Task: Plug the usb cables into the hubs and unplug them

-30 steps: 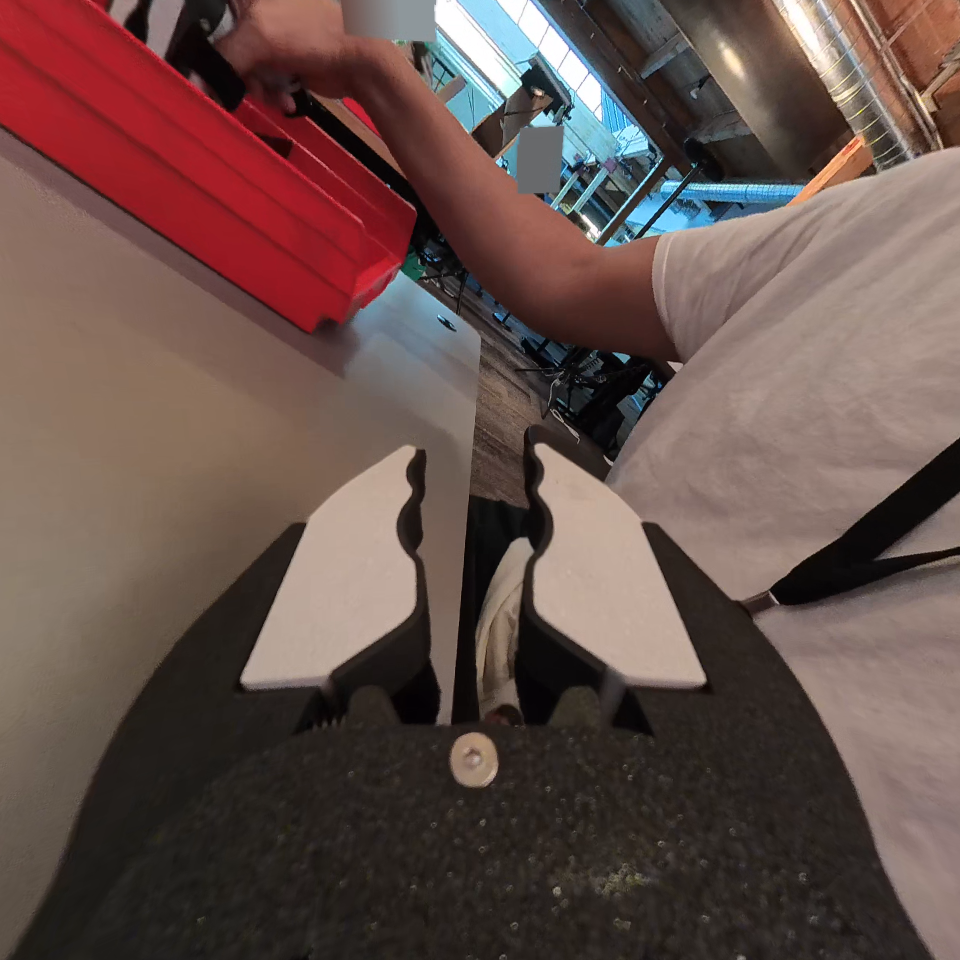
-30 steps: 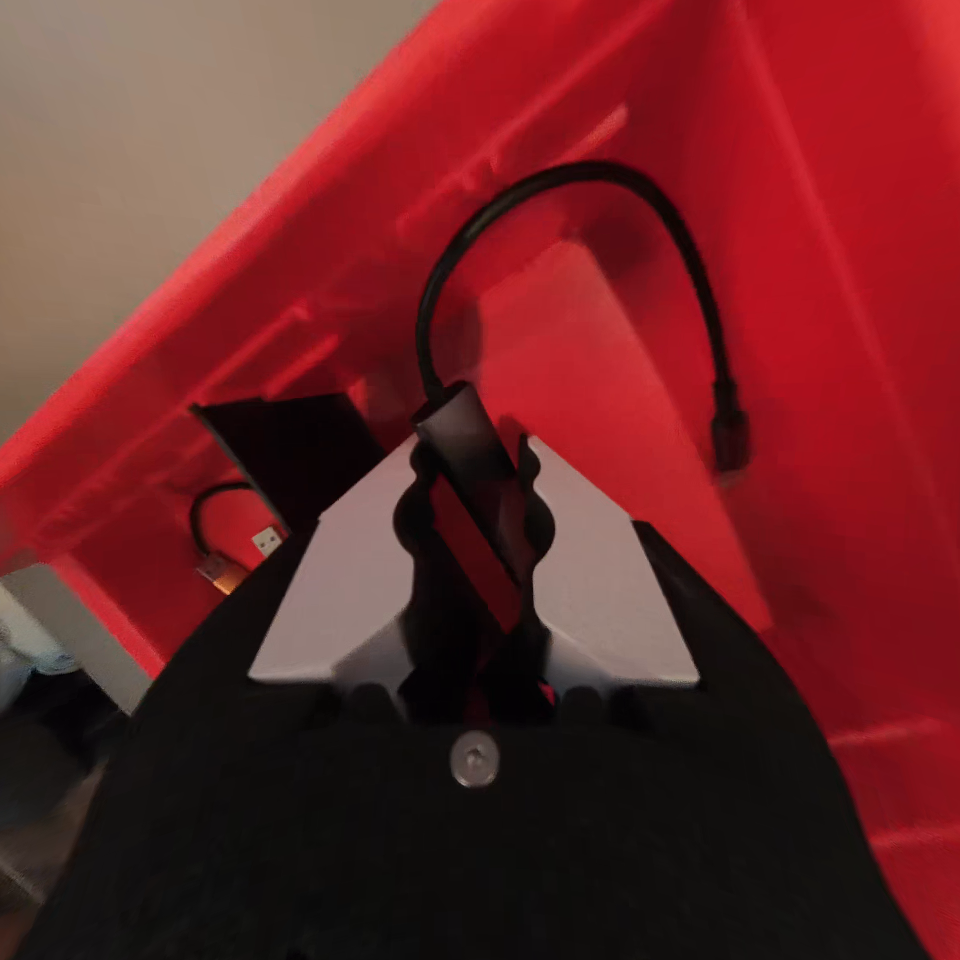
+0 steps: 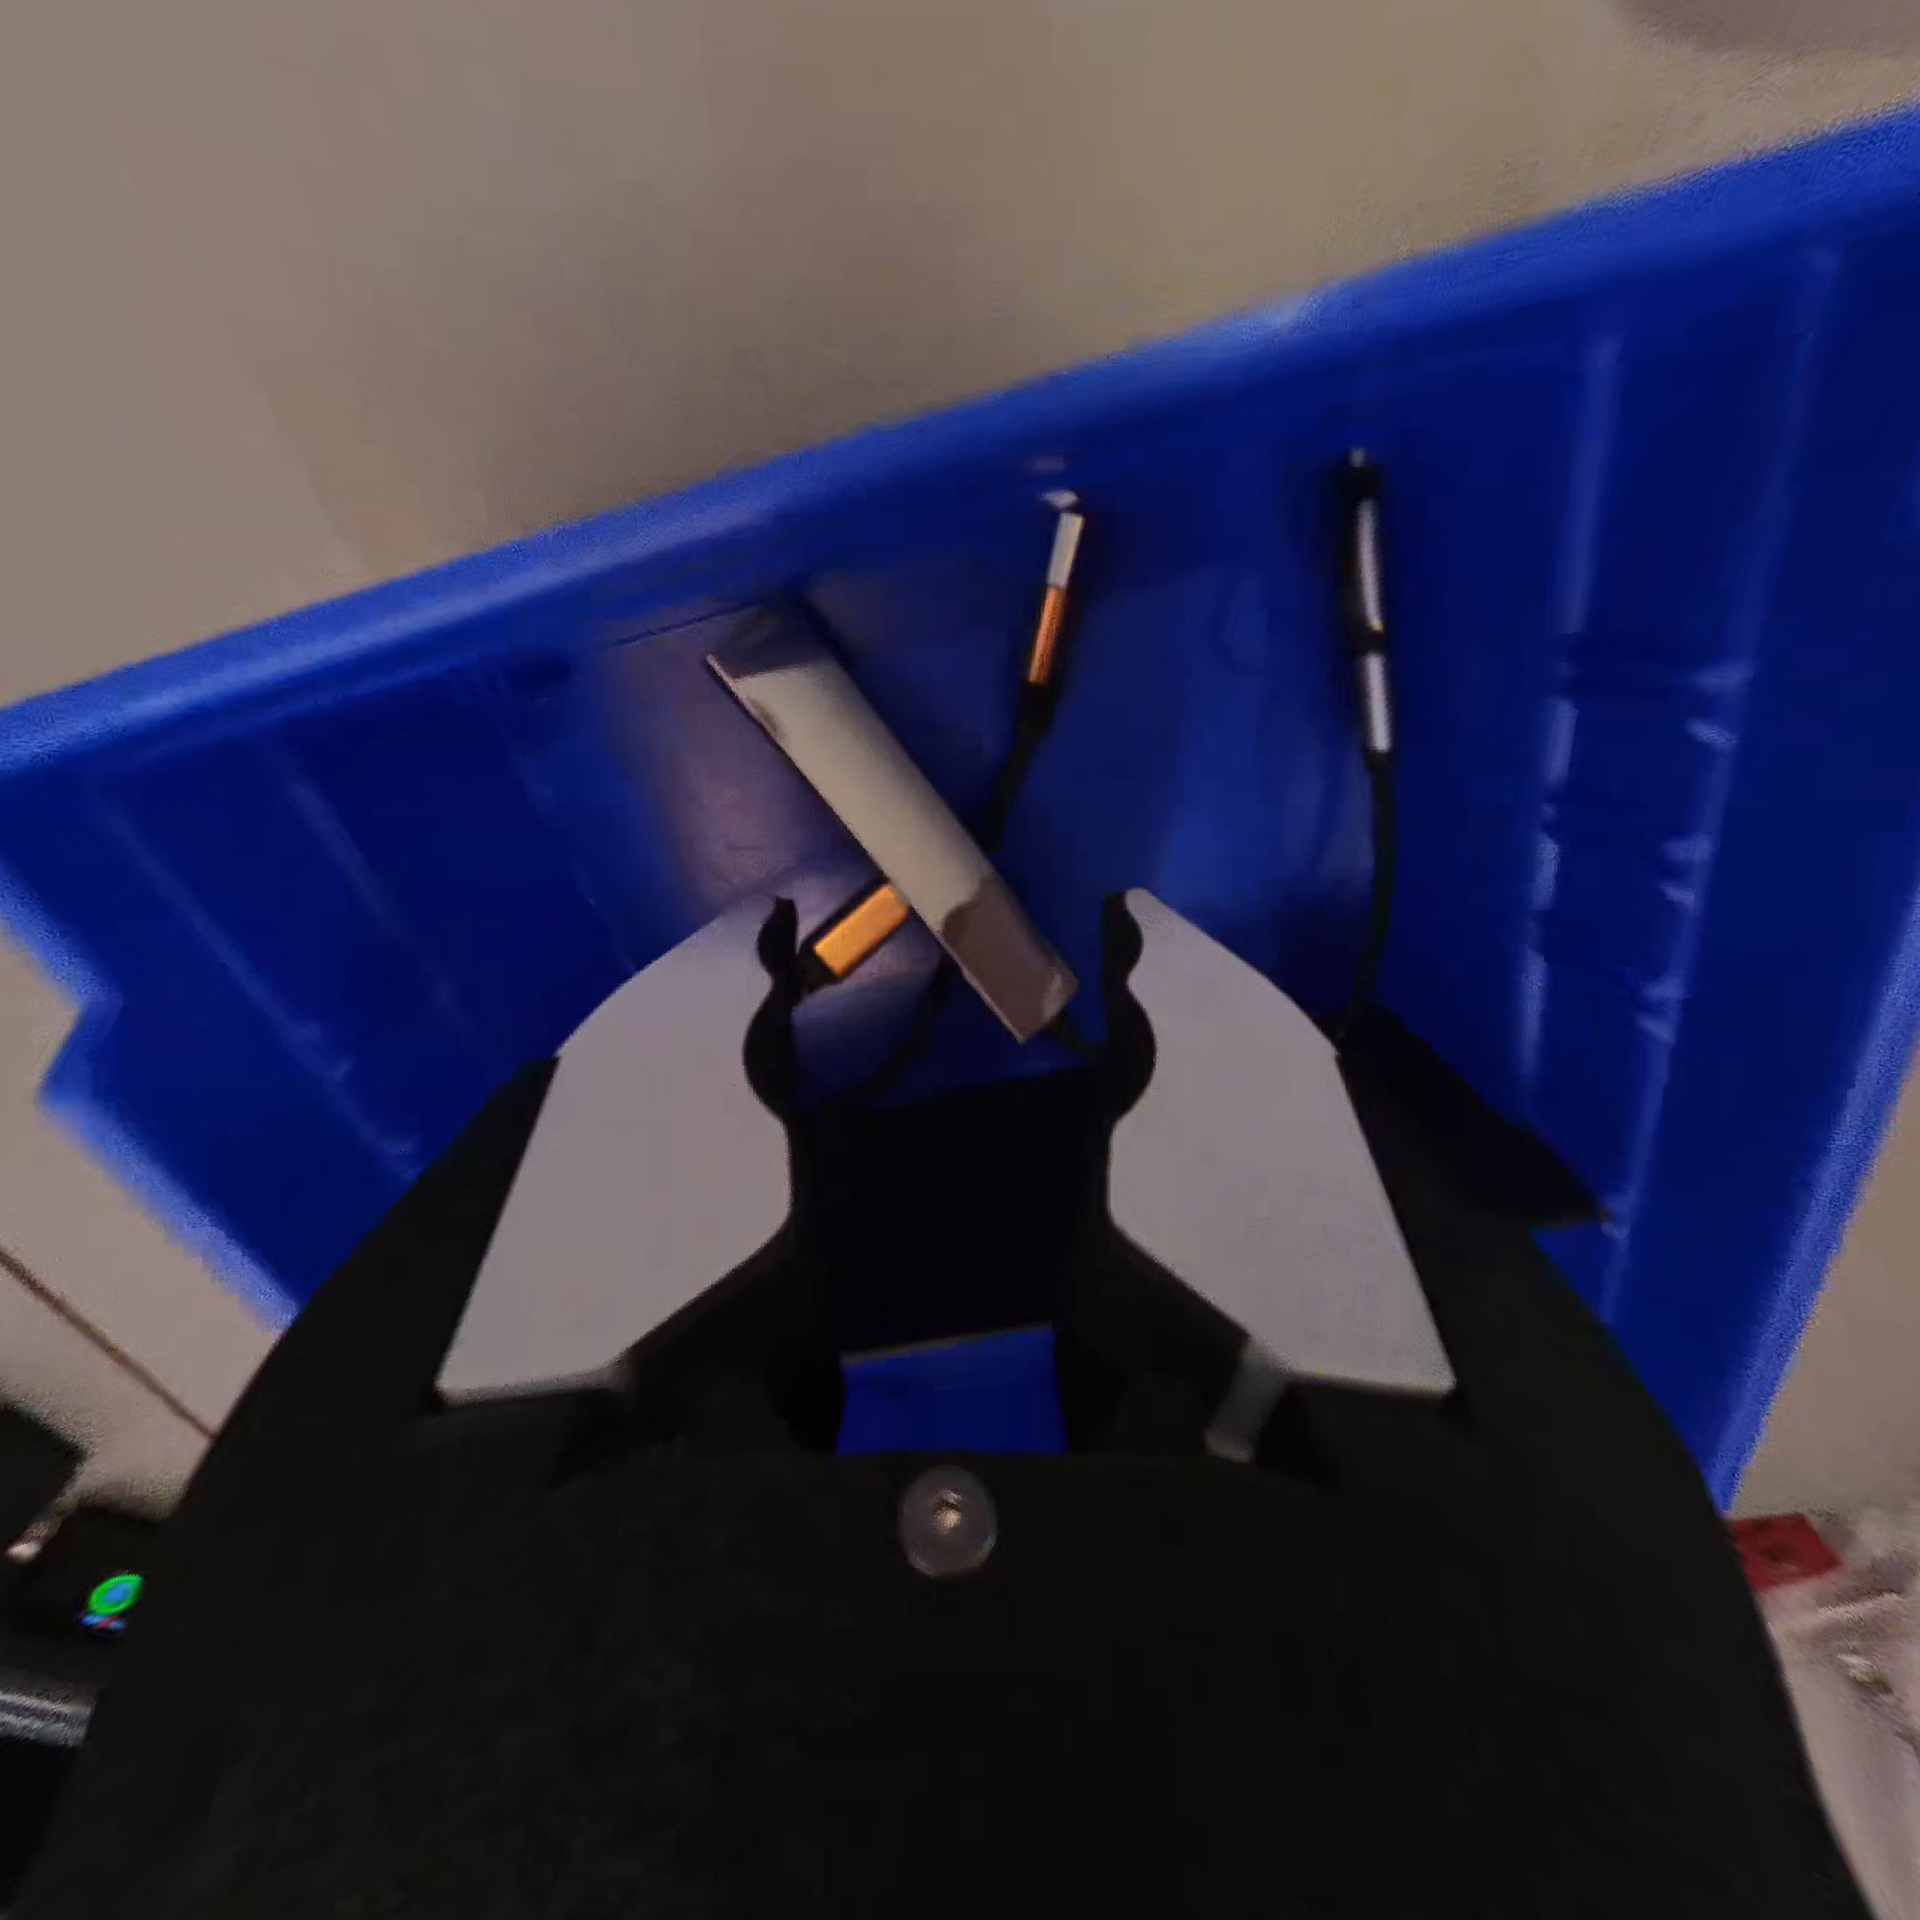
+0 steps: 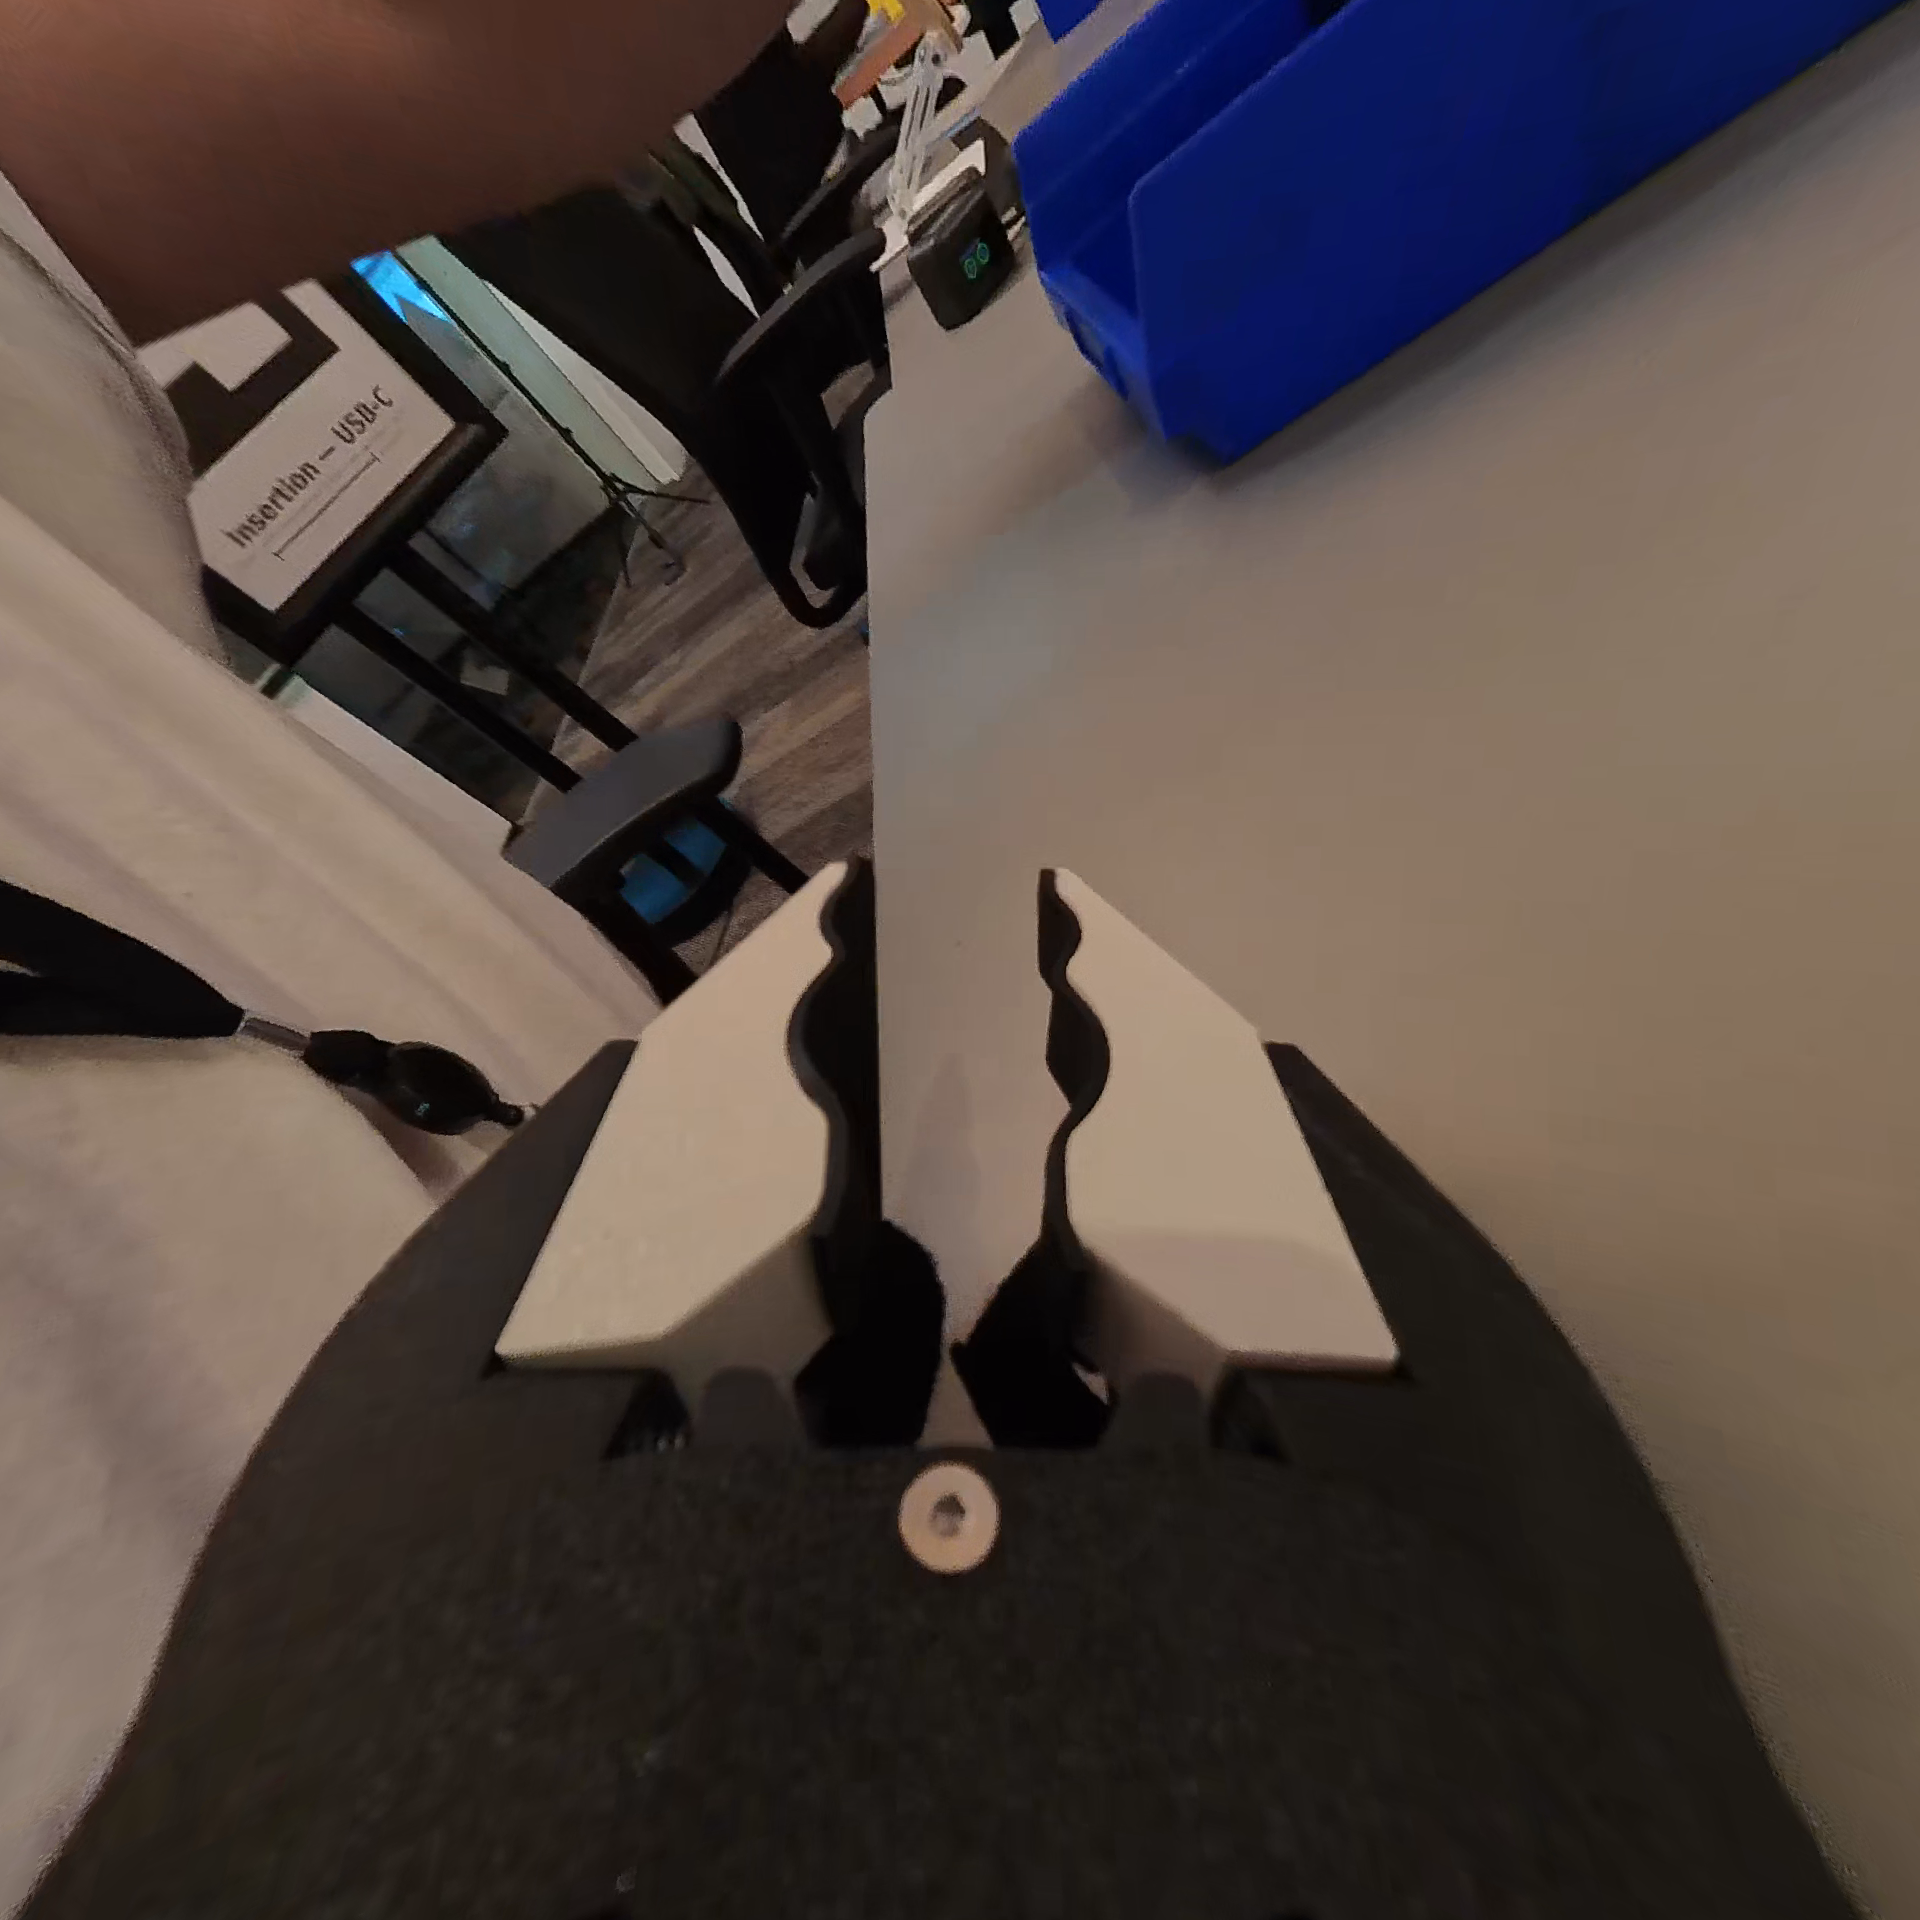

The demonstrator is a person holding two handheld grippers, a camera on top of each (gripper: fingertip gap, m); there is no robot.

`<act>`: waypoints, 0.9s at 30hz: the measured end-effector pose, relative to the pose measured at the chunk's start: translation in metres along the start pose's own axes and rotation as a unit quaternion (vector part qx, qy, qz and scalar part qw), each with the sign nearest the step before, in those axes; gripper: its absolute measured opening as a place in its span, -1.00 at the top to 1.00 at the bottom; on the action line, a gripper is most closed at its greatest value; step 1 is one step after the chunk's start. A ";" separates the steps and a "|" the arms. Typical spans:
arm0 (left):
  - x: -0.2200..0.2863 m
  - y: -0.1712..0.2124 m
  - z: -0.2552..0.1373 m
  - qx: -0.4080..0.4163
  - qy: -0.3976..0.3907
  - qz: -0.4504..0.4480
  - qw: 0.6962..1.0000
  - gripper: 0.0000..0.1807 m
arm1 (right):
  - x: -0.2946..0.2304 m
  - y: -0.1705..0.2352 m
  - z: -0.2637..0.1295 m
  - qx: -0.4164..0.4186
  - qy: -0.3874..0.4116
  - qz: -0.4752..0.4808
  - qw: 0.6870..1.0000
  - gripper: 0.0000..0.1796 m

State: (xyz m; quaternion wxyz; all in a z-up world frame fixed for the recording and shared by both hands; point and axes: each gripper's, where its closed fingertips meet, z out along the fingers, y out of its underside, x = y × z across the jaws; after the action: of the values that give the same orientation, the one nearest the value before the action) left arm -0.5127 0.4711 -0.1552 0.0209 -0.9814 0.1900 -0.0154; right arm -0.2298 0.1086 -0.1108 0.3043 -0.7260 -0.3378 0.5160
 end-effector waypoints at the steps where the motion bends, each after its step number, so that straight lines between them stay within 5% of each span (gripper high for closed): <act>1: -0.001 -0.001 0.009 -0.011 0.005 -0.014 1.000 0.34 | -0.001 0.002 0.000 0.002 -0.006 0.006 1.000 0.66; 4: -0.005 0.000 0.033 -0.035 0.006 -0.038 0.999 0.36 | -0.002 0.012 0.000 -0.006 -0.008 0.012 1.000 0.66; 8: -0.011 0.002 0.037 -0.027 -0.016 -0.013 0.999 0.64 | 0.002 0.018 -0.007 -0.012 0.003 0.008 1.000 0.66; 14: 0.006 -0.011 -0.024 0.121 -0.055 0.049 0.990 0.68 | 0.006 -0.003 -0.021 0.044 0.000 0.022 0.999 0.66; 20: 0.090 -0.005 -0.163 0.364 -0.141 0.207 0.897 0.73 | 0.017 -0.041 -0.038 0.112 0.048 -0.004 0.992 0.65; 27: 0.273 0.060 -0.244 0.492 0.043 0.326 0.806 0.76 | 0.018 -0.128 -0.045 0.181 0.142 -0.096 0.968 0.62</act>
State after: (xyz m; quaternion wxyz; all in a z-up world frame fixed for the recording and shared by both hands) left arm -0.2915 0.3046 0.0922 0.4965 -0.7181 0.4668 -0.1411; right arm -0.2053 0.1945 -0.0068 0.5235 -0.6891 -0.2598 0.4285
